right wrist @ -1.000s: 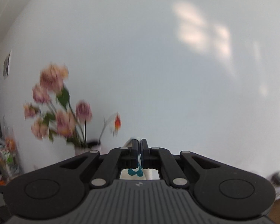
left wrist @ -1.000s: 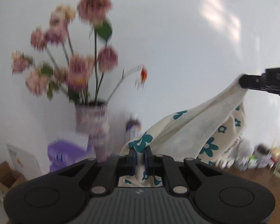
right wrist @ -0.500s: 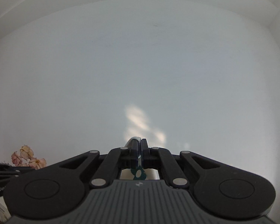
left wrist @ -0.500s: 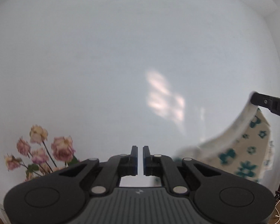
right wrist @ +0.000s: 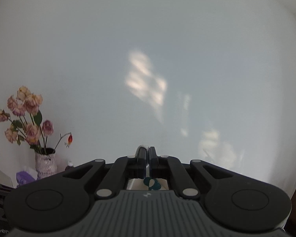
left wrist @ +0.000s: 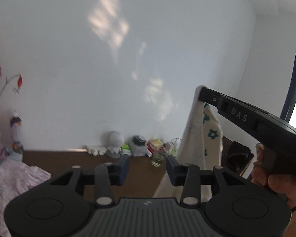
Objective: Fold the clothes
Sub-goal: 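Lift the shirt high with both tools, holding it up to unfold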
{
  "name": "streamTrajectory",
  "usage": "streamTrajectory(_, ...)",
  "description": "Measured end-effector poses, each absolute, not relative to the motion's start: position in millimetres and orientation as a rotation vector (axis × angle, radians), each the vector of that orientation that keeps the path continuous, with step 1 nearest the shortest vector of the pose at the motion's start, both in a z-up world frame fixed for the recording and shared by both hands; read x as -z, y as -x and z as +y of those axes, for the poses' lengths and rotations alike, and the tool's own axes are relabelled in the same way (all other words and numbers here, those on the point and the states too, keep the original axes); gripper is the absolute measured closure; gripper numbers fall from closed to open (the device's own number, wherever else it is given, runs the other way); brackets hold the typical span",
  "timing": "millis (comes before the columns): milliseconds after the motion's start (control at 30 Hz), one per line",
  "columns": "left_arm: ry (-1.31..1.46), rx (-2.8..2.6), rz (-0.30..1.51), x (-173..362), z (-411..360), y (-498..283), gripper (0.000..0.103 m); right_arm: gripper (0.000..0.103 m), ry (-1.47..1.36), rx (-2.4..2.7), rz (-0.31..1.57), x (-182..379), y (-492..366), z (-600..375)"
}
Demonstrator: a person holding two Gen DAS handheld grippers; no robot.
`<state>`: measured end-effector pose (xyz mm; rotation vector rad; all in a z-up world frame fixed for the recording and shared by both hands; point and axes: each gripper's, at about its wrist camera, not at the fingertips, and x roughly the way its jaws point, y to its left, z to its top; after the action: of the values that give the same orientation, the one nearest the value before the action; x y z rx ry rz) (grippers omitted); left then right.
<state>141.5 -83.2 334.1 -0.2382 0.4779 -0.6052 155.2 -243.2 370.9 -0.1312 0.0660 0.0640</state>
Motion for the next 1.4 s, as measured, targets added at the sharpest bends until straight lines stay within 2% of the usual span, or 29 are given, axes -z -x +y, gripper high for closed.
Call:
streamTrajectory(233,0.149,0.543,0.573,-273.9,-116.4,-149.7,0.056,0.101,0.15,-0.085,0.141,-322.4,-138.6,-239.2)
streamTrajectory(533,0.015,0.376,0.675,-219.9,-123.8,-172.1,0.059,0.101,0.124,-0.158,0.178,-294.8,-138.1,-223.1)
streamTrajectory(567,0.013,0.376,0.694,-212.1,-122.9,-173.4,0.067,0.101,0.126,-0.163,0.185,-291.5,-138.8,-221.1)
streamTrajectory(600,0.014,0.377,0.72,-204.3,-121.3,-174.5,0.07,0.101,0.132,-0.166,0.191,-288.1,-139.2,-219.6)
streamTrajectory(667,0.02,0.381,0.777,-188.4,-117.0,-175.2,0.072,0.101,0.138,-0.156,0.187,-289.5,-138.5,-222.1)
streamTrajectory(733,-0.004,0.378,0.811,-173.2,-113.1,-173.9,0.079,0.101,0.14,-0.138,0.174,-295.7,-137.1,-227.9)
streamTrajectory(800,-0.033,0.378,0.834,-160.0,-109.9,-171.4,0.093,0.101,0.142,-0.12,0.161,-301.9,-135.6,-233.6)
streamTrajectory(867,-0.052,0.379,0.822,-158.0,-107.3,-168.5,0.099,0.101,0.143,-0.101,0.148,-308.1,-134.2,-239.3)
streamTrajectory(1033,-0.07,0.347,0.675,-202.0,-87.8,-168.0,0.1,0.101,0.148,-0.056,0.115,-323.5,-130.7,-253.6)
streamTrajectory(1200,-0.041,0.299,0.37,-323.4,-68.4,-154.8,0.1,0.101,0.152,-0.012,0.079,-342.3,-126.4,-267.1)
streamTrajectory(1300,-0.067,0.276,0.197,-397.5,-69.4,-133.6,0.1,0.102,0.152,0.007,0.027,-388.0,-117.2,-267.4)
streamTrajectory(1400,-0.179,0.204,0.114,-439.5,-83.4,-118.5,0.1,0.102,0.167,0.025,-0.014,-430.4,-109.7,-265.5)
